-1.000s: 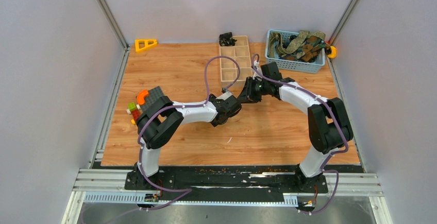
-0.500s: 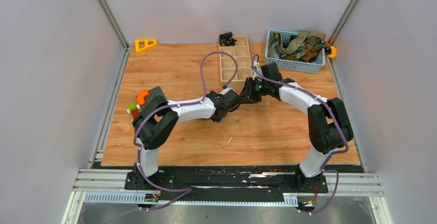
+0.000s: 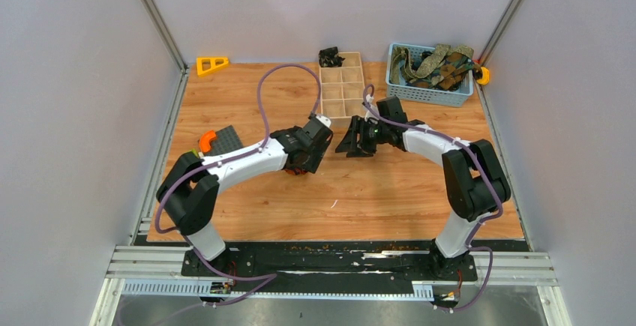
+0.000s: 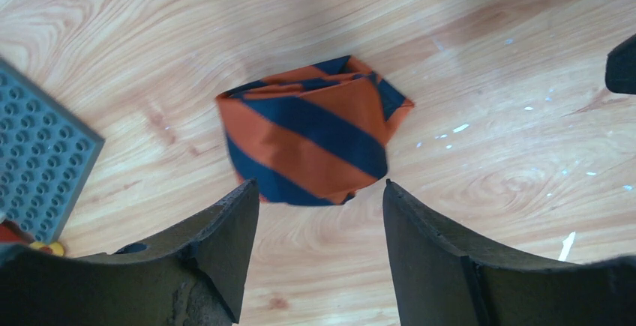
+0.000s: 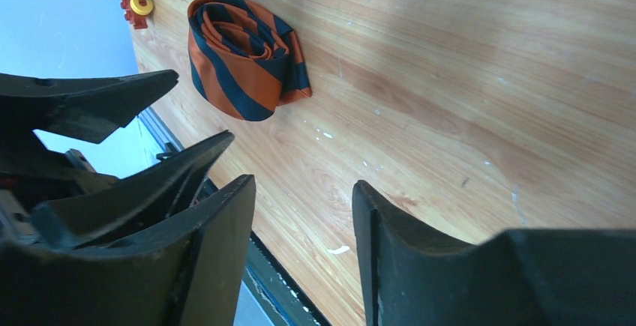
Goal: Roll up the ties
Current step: Roll the tie at the center of the board.
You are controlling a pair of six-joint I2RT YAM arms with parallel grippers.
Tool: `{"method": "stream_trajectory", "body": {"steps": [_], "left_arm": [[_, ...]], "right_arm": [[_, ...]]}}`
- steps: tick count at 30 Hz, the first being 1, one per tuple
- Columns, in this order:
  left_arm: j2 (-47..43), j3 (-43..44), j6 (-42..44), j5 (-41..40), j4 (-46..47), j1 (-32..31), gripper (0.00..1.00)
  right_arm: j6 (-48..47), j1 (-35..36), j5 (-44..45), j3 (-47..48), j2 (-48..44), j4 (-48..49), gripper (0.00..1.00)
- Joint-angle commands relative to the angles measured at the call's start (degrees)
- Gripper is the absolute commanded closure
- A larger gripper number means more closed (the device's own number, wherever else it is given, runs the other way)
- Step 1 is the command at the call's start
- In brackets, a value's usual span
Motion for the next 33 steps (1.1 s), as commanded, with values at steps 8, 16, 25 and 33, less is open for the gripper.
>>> {"method": "stream_trajectory", "body": {"steps": [8, 16, 25, 33], "left_arm": [[-11.4, -8.8, -0.1, 5.1, 0.6, 7.4, 0.48], [-12.4, -10.5, 0.8, 10.1, 4.6, 10.9, 0.49], [-10.1, -12.1, 1.2, 13.1, 8.4, 13.3, 0.5], [-7.9, -13.7, 1.0, 13.9, 10.9, 14.1, 0.5]], "right_arm": [[4.5, 4.6, -2.9, 2.1, 5.8, 8.8, 0.37], [6.0, 6.8, -3.1, 5.1, 11.5, 10.5, 0.35], [7.9, 9.2, -3.1, 8.5, 16.6, 11.3, 0.34], [10.0, 11.3, -3.8, 11.5, 20.6, 11.3, 0.35]]}}
